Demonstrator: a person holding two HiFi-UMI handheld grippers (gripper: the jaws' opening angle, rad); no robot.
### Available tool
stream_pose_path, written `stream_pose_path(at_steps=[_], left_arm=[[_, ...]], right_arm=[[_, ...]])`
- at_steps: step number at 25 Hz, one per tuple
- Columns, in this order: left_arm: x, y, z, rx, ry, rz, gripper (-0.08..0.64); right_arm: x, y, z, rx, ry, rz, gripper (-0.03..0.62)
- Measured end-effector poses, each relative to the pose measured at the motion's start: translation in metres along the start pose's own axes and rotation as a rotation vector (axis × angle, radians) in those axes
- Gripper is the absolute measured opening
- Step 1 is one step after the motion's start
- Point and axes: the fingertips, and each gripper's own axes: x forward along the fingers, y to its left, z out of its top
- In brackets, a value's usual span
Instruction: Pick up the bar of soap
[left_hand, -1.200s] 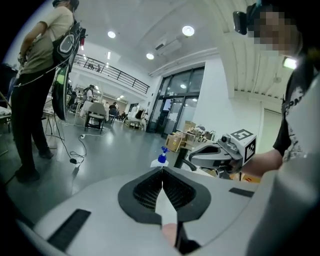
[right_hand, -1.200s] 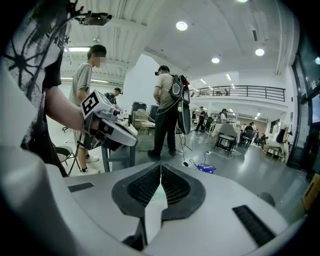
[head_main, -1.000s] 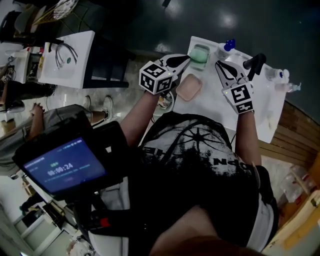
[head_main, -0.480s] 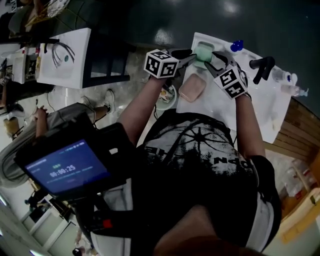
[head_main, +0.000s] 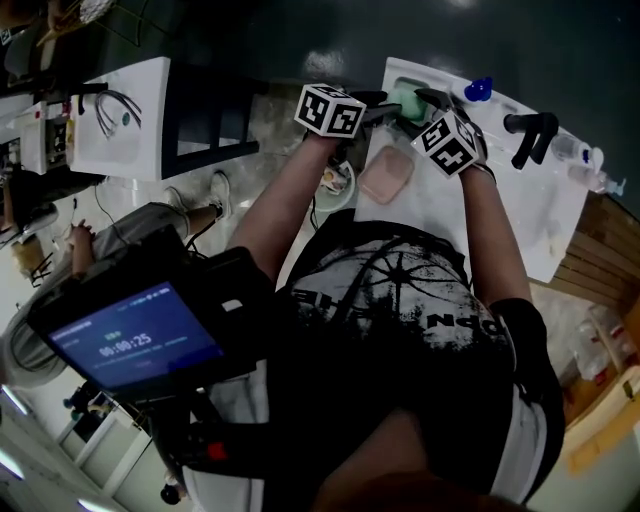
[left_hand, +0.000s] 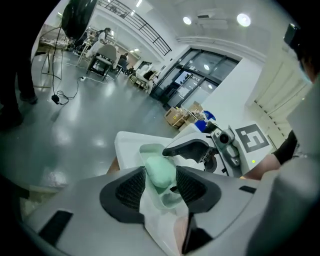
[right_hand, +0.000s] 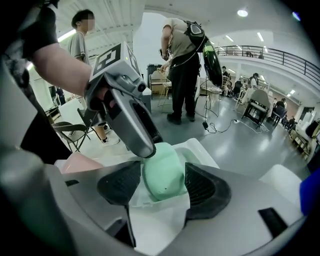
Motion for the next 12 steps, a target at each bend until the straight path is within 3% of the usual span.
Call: stream_pose_path(at_steps=[5,12], left_arm=[[0.010,0.006,-0.005,-0.013,0.041,-0.024,0.186],[0.011,0.013,-0.006,-0.038,0.022,-0.010,0.184]], right_arm=[[0.018,-0.006,-0.005,-0.009,0.040,-0.017,0.270],[0.021,-0.005,-0.001,-0.007,0.024,-0.017,0.270]])
